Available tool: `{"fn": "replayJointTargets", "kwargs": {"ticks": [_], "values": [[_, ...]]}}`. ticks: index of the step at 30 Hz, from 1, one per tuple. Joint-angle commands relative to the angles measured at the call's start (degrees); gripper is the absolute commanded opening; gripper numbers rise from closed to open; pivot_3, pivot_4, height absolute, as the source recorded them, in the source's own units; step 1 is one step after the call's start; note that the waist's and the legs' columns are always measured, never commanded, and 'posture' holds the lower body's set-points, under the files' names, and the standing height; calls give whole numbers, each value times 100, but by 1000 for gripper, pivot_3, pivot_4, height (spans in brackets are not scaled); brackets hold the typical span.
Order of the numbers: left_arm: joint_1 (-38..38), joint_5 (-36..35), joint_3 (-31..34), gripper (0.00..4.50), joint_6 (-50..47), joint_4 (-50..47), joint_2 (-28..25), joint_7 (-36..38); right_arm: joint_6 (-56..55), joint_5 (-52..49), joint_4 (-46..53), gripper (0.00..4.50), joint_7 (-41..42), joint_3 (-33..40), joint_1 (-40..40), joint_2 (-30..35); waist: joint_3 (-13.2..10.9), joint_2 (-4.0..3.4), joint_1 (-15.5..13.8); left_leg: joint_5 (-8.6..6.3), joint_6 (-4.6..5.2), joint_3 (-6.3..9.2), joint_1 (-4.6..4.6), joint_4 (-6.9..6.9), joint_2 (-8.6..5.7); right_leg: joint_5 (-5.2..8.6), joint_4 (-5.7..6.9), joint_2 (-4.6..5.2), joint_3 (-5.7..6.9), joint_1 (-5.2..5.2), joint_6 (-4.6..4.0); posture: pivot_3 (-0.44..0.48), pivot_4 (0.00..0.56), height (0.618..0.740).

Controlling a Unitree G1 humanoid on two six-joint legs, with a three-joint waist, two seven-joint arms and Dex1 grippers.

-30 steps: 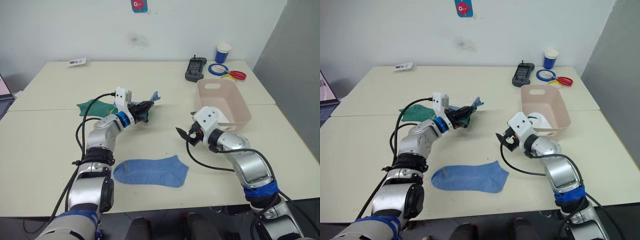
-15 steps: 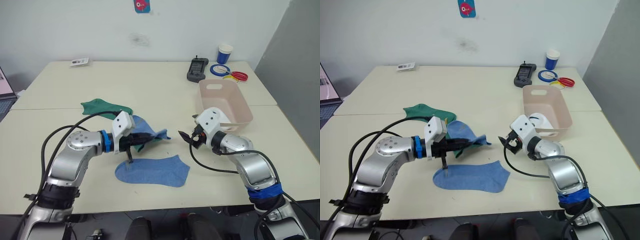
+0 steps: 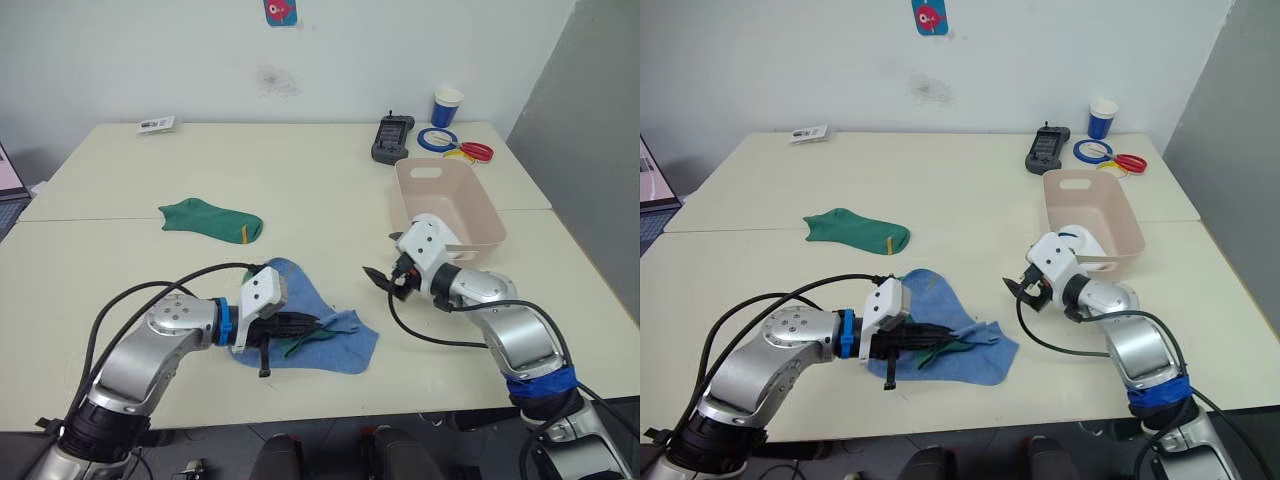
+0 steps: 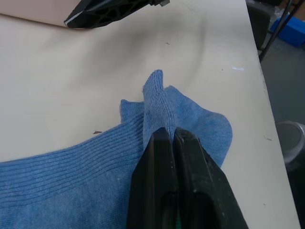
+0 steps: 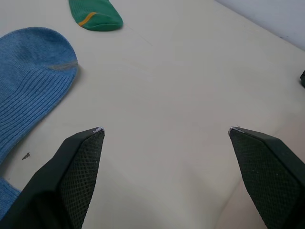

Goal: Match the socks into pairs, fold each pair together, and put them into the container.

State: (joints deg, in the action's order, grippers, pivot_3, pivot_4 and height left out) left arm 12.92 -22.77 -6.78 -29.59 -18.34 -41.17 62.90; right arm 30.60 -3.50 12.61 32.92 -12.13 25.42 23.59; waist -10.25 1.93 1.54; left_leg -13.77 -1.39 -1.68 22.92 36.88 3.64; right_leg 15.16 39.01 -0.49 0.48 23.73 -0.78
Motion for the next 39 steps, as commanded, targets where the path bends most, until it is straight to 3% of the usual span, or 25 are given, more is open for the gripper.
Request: {"fn": "replayJointTargets", "kwargs": {"ticks": [1, 6, 10, 14, 18, 23, 35, 39], "values": [[49, -659, 357, 1244, -446, -171, 95, -37, -82, -49, 179, 4500, 29, 114, -34, 36, 0, 0, 0, 0, 0, 1, 0, 0, 0, 0, 0, 0, 1, 0, 0, 0, 150, 740], [674, -1129, 1191, 2852, -938, 862, -139, -137, -94, -429, 469, 4500, 648, 121, -226, 299, 0, 0, 0, 0, 0, 6, 1, 1, 0, 0, 0, -3, 7, -1, 0, 0, 150, 740], [1176, -571, 1363, 4136, -310, 2237, -303, -296, -425, -808, 868, 4500, 1710, -111, -461, 862, 0, 0, 7, -1, 1, 4, 0, 0, 0, 0, -3, -6, 6, -1, 0, 0, 150, 740], [1475, 166, 1260, 4136, 620, 3525, -222, -666, -1134, -487, 779, 4500, 2173, -479, -551, 1255, 0, 0, 14, -1, 3, 4, -4, 1, 1, 0, -3, -9, 5, -1, 0, 0, 150, 740], [1568, 610, 1106, 4136, 1017, 4145, -33, -973, -1668, -265, 652, 4500, 2397, -806, -578, 1284, 0, 0, 0, -1, 2, 4, 0, 2, 2, 0, -1, -8, 7, 0, 0, 0, 150, 740], [1574, 894, 956, 4136, 1061, 4353, 106, -1075, -2321, 89, 370, 4500, 2578, -1149, -523, 1275, 2, 3, -5, -1, 2, 0, 2, 6, 1, 0, 0, -4, 6, 0, 0, 0, 150, 740], [1700, 1046, 557, 4136, 676, 4418, 282, -631, -2713, 361, -99, 4500, 2628, -1461, -218, 756, 3, 4, -30, 0, 0, 0, -3, 7, -2, 0, 2, -1, 7, -6, 0, 0, 150, 740], [1768, 1180, 465, 3226, 723, 4600, 256, -517, -2707, 299, -186, 3149, 2656, -1398, -213, 643, 4, 5, -45, 0, 0, 1, -4, 8, -2, 0, 0, 0, 9, -10, 0, 0, 150, 740]]}}
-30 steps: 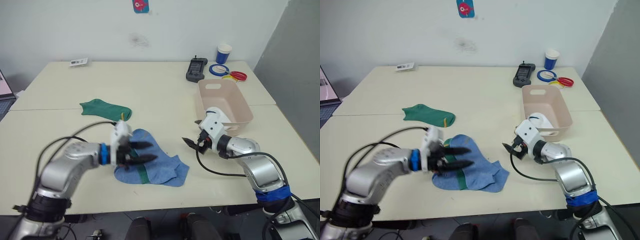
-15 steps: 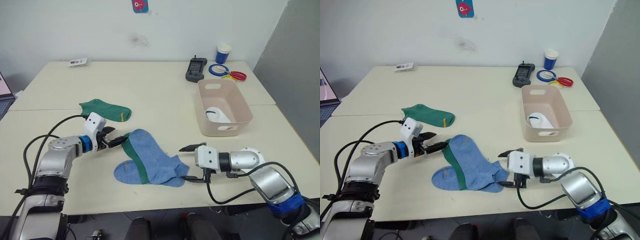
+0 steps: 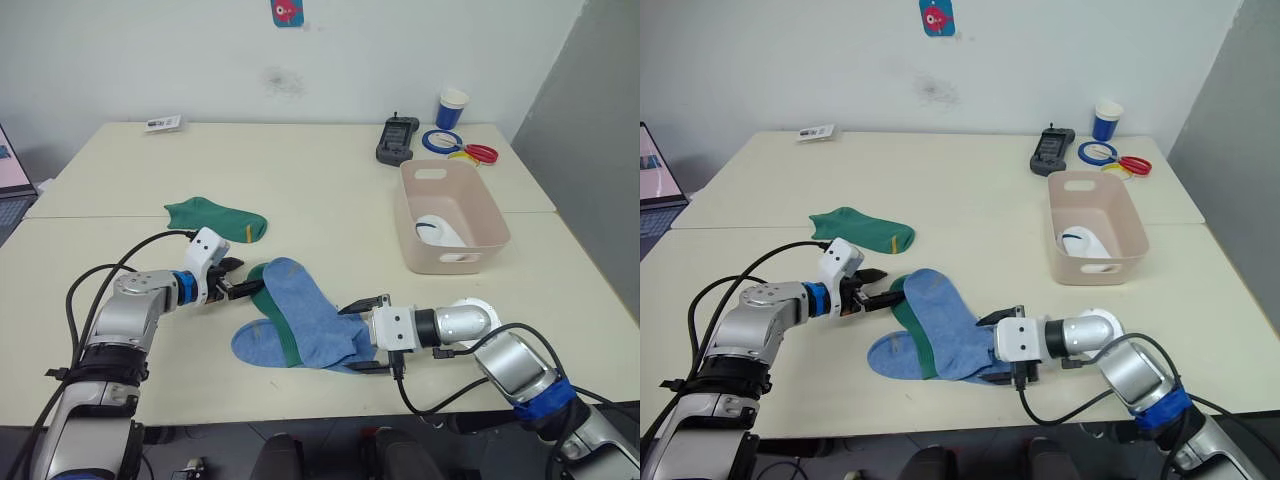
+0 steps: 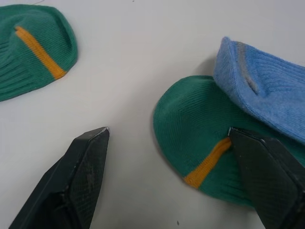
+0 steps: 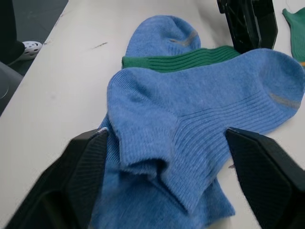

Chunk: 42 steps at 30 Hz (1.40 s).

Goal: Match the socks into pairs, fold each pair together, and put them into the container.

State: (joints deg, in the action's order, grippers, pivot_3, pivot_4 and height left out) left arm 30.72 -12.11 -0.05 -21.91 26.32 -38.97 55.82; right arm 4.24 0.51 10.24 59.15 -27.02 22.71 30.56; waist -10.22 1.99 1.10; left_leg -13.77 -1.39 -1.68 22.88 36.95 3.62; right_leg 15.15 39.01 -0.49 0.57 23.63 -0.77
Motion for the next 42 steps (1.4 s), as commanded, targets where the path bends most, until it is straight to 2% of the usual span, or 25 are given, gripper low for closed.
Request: {"fn": "replayJointTargets", "kwargs": {"ticks": [1, 8, 10, 11, 17, 24, 27, 29, 33, 36, 42], "values": [[-2, 127, -218, 2935, -40, 164, 34, 222, -44, -150, 51, 2791, 64, 105, 55, -67, 0, 0, -2, 0, 0, -1, 0, 0, 0, 0, 0, 1, 0, 0, 0, 0, 150, 740], [13, 152, -171, 655, 25, 262, 74, 278, -13, -290, 134, 141, 187, 201, -1, 19, 0, 0, -12, 0, 0, -1, -3, 0, 1, 0, 1, 1, -1, -1, 0, 0, 150, 740], [7, 163, -165, 42, 46, 276, 92, 253, -48, -284, 124, 0, 213, 230, -17, 62, 0, -1, -14, 0, 0, -1, -3, 0, 0, 0, 1, 1, 0, -1, 0, 0, 150, 740], [5, 169, -156, 15, 62, 291, 102, 244, -68, -280, 115, 0, 220, 248, -25, 81, 0, -1, -14, 0, 0, -1, -3, 0, 0, 0, 1, 1, 0, -2, 0, 0, 150, 740], [329, 124, 347, 15, 686, 835, 186, -311, -57, -336, 133, 0, 248, 349, -43, 149, 1, -1, -25, 0, 0, 2, -9, 0, 1, 0, 2, 1, 3, -8, 0, 0, 150, 740], [1487, 216, 968, 15, 2112, 2341, 129, -1535, -100, -355, 92, 0, 300, 374, -30, 180, -1, 3, -46, 0, 0, 4, -1, 2, 3, 0, 1, -2, 5, -3, -1, 0, 150, 740], [1922, 665, 934, 15, 2846, 3103, -37, -2574, -136, -338, 40, 0, 318, 379, 6, 159, -1, 3, -42, 0, 0, 2, -2, 2, 2, -1, 0, 0, 4, -4, 0, 0, 150, 740], [2107, 839, 907, 15, 2940, 3526, -119, -3040, -159, -327, 9, 0, 327, 380, 29, 145, -1, 3, -32, 0, 0, -1, -4, 1, 2, -1, 0, 0, 2, -3, 0, 0, 150, 740], [2106, 1029, 758, 15, 2894, 3875, -105, -3038, -213, -307, -41, 0, 340, 376, 53, 131, -1, 3, -43, 0, 0, 0, -4, 0, 2, -1, 1, 0, 8, -4, 0, 0, 150, 740], [2035, 976, 777, 630, 2872, 3872, -48, -2733, -246, -298, -78, 0, 349, 376, 64, 128, -1, 3, -67, 1, -2, -3, -3, 1, 2, -1, 1, 0, 13, -3, 0, 0, 150, 740], [1942, 717, 1126, 2560, 2930, 3674, -204, -2668, -259, -273, -40, 0, 352, 364, 22, 153, 0, 4, -69, 2, -3, -3, -3, 1, 4, -1, 2, 0, 11, -2, -1, 0, 150, 740]]}}
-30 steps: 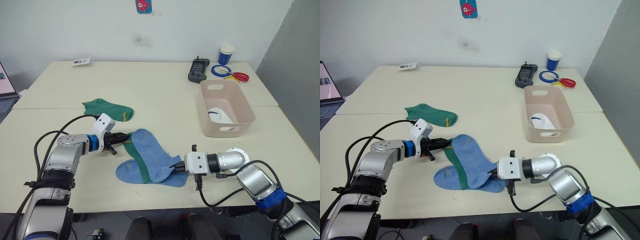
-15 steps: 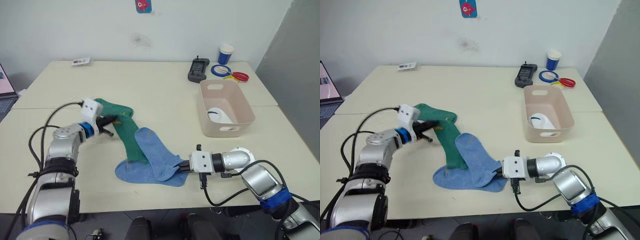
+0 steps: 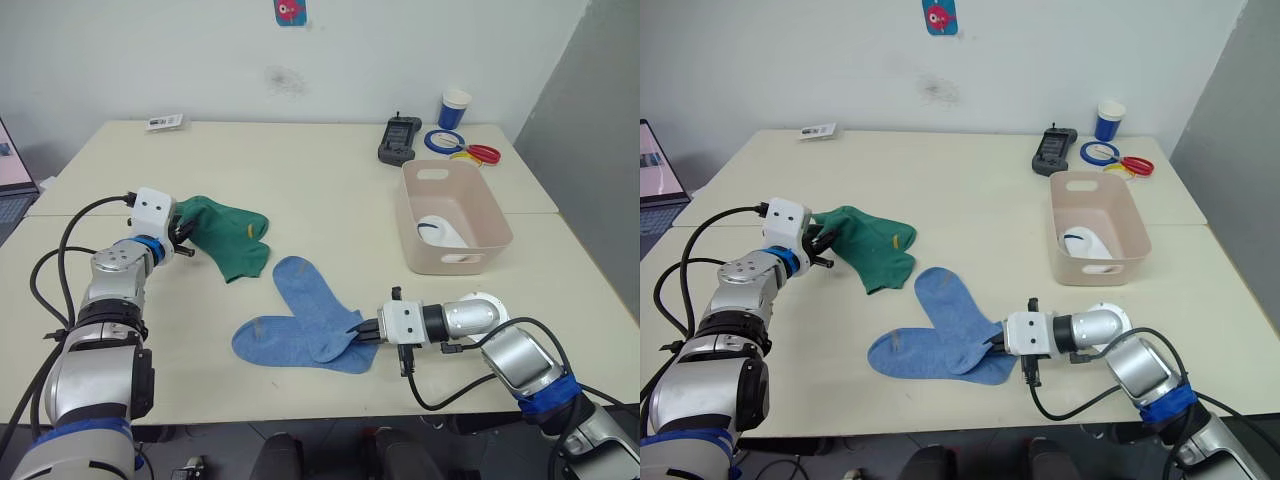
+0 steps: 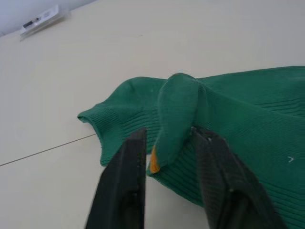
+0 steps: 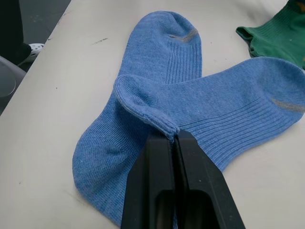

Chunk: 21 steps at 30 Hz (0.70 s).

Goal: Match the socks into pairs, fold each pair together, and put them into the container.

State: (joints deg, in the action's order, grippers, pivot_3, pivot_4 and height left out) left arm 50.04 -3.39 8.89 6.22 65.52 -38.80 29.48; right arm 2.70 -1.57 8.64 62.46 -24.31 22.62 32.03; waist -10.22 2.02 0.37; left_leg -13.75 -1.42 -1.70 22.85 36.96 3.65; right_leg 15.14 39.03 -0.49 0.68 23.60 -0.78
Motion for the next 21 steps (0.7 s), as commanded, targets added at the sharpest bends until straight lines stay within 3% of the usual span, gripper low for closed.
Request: {"fn": "replayJointTargets", "kwargs": {"ticks": [1, 3, 6, 10, 14, 21], "values": [[0, -188, 292, 2885, 169, -286, -268, -36, -103, -65, 126, 0, 24, 94, 27, 11, 0, 0, 8, 0, 0, 0, 0, 0, 0, 0, 0, 0, 0, 0, 0, 0, 150, 740], [-68, -352, 415, 3496, 379, -528, -282, 157, -123, -57, 114, 0, 22, 95, 17, 17, 0, 0, 11, 0, 0, 1, -1, 0, 1, 0, 1, 0, 0, 0, 0, 0, 150, 740], [-393, -824, 412, 4445, 110, -1429, -67, 1278, -180, -38, 70, 0, 27, 79, 26, 13, 0, 0, -3, 8, -13, 1, 0, 0, 0, 0, 1, 2, 0, 0, 0, 0, 150, 740], [-1041, -1372, 29, 4483, -1065, -3045, 183, 2451, -238, -38, 34, 0, 62, 64, 44, 12, 0, 0, -23, 10, -19, -2, 0, 1, -6, -11, 0, 10, -1, -6, -20, 0, 150, 740], [-1490, -1335, -657, 4483, -2121, -4091, 282, 2942, -265, -27, 22, 0, 83, 63, 62, 17, 0, 0, -15, 9, -17, -1, -1, 1, -4, -10, 1, 6, -4, -5, -18, 0, 150, 740], [-1124, -745, -1187, 4483, -2020, -3297, 678, 2745, -297, 15, 41, 0, 92, 73, 38, 49, 0, 0, 0, -1, 2, 5, -4, 3, -1, 0, 4, -6, -7, -5, -1, 0, 150, 740]]}}
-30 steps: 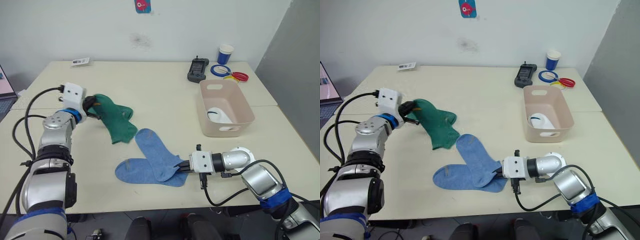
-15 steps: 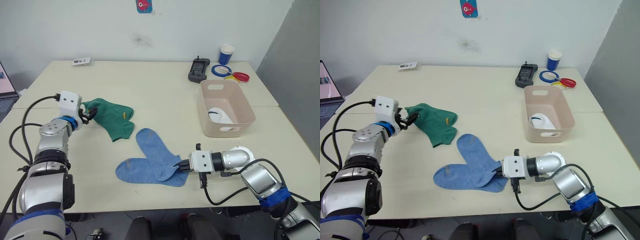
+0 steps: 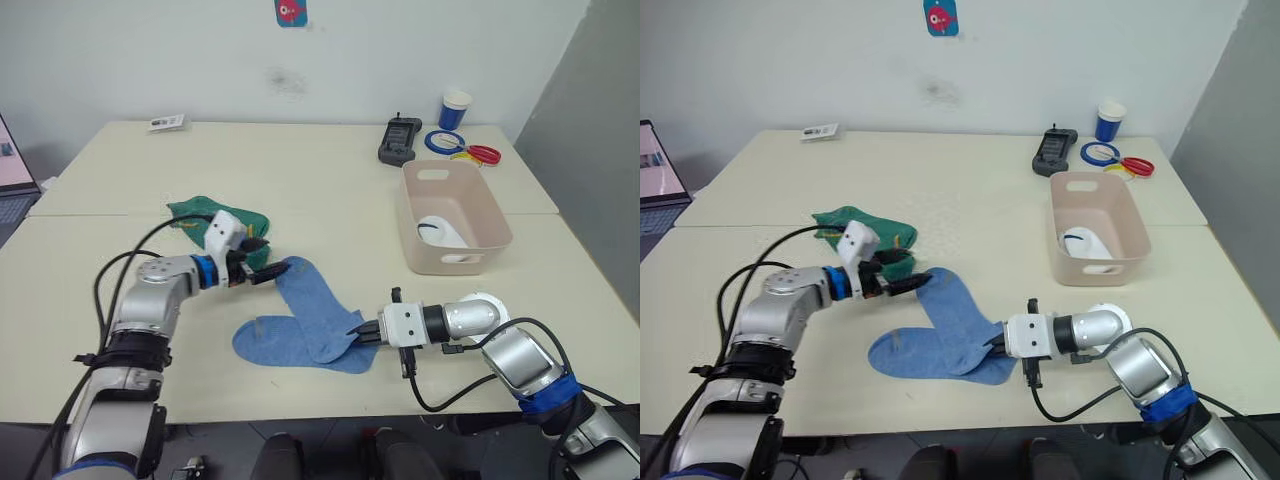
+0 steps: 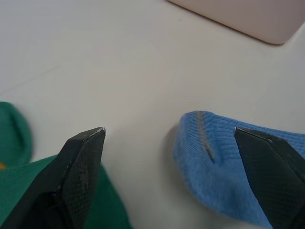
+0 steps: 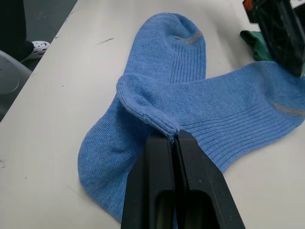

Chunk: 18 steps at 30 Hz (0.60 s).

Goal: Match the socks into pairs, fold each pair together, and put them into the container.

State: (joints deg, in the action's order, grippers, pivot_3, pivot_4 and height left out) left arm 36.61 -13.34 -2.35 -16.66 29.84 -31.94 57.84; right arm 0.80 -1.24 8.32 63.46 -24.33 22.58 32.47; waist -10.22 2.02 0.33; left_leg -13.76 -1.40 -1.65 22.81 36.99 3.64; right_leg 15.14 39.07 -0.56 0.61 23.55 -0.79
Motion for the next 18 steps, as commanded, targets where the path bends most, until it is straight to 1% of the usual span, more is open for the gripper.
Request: {"fn": "replayJointTargets", "kwargs": {"ticks": [1, 2, 5, 11, 15, 17, 18], "values": [[300, 308, -88, 4483, 331, 463, 35, -99, -108, -10, 79, 0, -9, 72, 42, 6, 0, 0, 7, 0, 0, 0, 0, 0, 0, 0, -1, 0, -1, 0, 0, 0, 150, 740], [376, 348, -100, 4483, 402, 628, 78, -110, -112, -3, 85, 0, -10, 70, 42, 8, 0, 0, 6, 0, 0, 0, 0, 0, 0, 0, 0, -1, -1, 0, 0, 0, 150, 740], [502, 338, -117, 3839, 438, 826, 168, 89, -162, 39, 101, 0, -2, 52, 40, 30, 0, 0, 4, 0, 1, 0, 0, 0, 0, 0, -1, -1, 0, 1, 0, 0, 150, 740], [366, 324, -92, 1911, 376, 664, 97, 270, -384, 83, 65, 0, 104, 10, 39, 99, 0, 0, 1, 0, 0, 0, 1, 0, 0, 0, -2, 0, 0, 0, 0, 0, 150, 740], [125, 196, 79, 644, 139, 246, -61, 212, -602, 38, -4, 0, 257, 4, 105, 123, 0, 0, 13, 0, 0, 0, 0, 0, 2, 0, -1, -1, -1, 0, 0, 0, 150, 740], [-66, 88, 215, 15, -118, -118, -163, 124, -795, 34, -61, 0, 341, 29, 131, 166, 0, 0, 18, 0, 0, 1, 0, 0, 2, 0, -1, -1, -1, 1, 0, 0, 150, 740], [-223, -22, 309, 15, -339, -399, -246, 124, -953, 30, -122, 0, 378, 58, 163, 187, 0, 0, 16, 0, 0, 0, 0, 0, 3, 0, -1, 0, -2, 0, 0, 0, 150, 740]]}}
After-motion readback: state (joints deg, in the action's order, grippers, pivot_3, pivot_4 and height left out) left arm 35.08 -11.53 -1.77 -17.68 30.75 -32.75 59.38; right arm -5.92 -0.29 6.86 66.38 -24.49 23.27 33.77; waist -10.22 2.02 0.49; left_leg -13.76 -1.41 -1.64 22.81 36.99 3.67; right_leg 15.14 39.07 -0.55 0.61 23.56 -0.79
